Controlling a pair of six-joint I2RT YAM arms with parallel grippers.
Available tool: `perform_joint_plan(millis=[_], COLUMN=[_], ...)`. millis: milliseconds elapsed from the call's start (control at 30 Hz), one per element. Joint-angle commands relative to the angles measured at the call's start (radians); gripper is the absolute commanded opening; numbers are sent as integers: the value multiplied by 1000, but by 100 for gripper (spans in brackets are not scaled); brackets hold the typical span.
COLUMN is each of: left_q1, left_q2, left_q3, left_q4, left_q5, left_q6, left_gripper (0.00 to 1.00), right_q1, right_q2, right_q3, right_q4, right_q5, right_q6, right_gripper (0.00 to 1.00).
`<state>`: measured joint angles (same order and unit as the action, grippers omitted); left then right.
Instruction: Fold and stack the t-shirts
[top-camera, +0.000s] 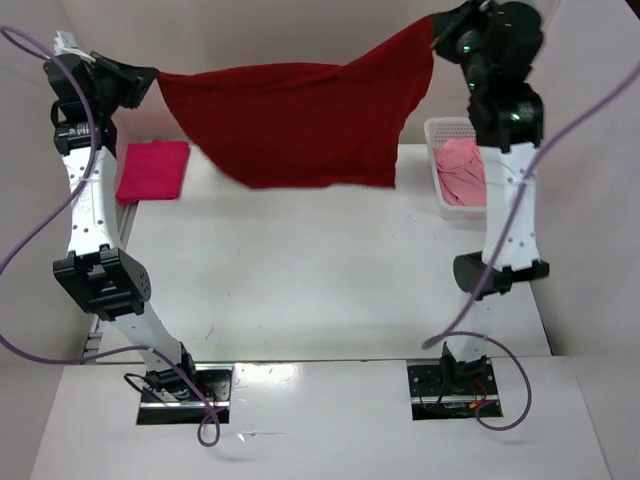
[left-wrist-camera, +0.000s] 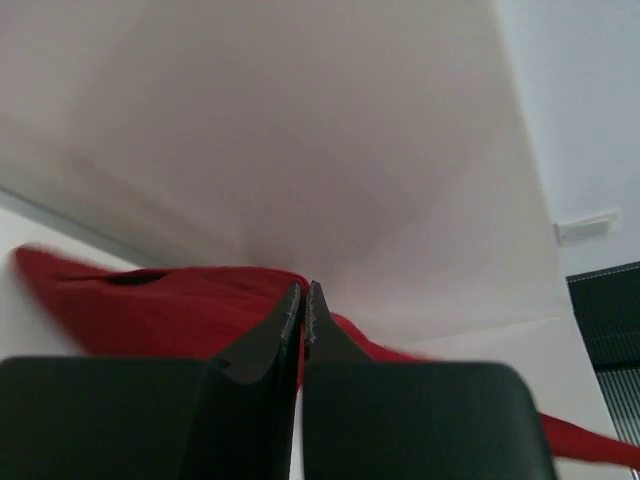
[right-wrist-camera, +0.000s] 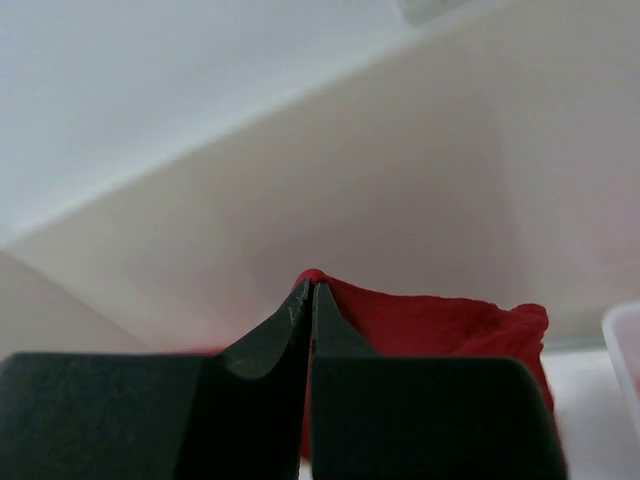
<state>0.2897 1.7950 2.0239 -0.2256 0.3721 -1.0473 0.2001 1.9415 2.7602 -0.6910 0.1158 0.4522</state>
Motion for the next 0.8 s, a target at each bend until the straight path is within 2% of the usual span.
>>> perform_joint_plan(millis=[0, 67, 167, 200, 233, 267, 300, 333, 367, 433, 467, 500, 633, 767], left_q1=[22, 22, 22, 22, 22, 22, 22, 22, 22, 22, 22, 22, 22, 31], left_q2=[-58, -101, -181, -206, -264, -294, -325, -386, -413, -466, -482, -506, -540, -603], left_q3=[48, -8, -184, -235, -366, -434, -500, -569, -702, -822, -881, -983, -1151, -1281], left_q4=[62, 106, 135, 149, 166, 181, 181, 213, 222, 251, 252, 252, 201, 132], left_q5=[30, 18, 18, 18, 18, -2, -16, -16, -27, -18, -18, -27, -76, -107], left_q6=[-17, -17, 16, 29, 49, 59, 75, 102, 112, 125, 139, 139, 222, 245], left_gripper=[0, 0, 0, 0, 0, 0, 0, 0, 0, 0, 0, 0, 0, 0], right_q1=[-5, -5, -5, -5, -5, -5, -5, -5, -5, -5, -5, -5, -5, -5], right_q2=[-131, -165, -248, -325, -378, -432, -478, -554, -584, -656, -677, -699, -785, -822], right_q3=[6, -65, -282, -465, -584, -703, -911, -1001, -1171, -1333, -1484, -1554, -1808, -1817], right_q4=[102, 62, 24, 33, 56, 105, 114, 114, 114, 114, 114, 123, 90, -5], right_q5=[-28, -38, -47, -36, -36, -22, -22, 5, 5, -4, -14, -15, -106, -160], right_q6=[6, 6, -16, -17, -17, -17, -17, -7, -7, 19, 31, 51, 129, 212], right_gripper=[0, 1, 0, 0, 0, 0, 0, 0, 0, 0, 0, 0, 0, 0])
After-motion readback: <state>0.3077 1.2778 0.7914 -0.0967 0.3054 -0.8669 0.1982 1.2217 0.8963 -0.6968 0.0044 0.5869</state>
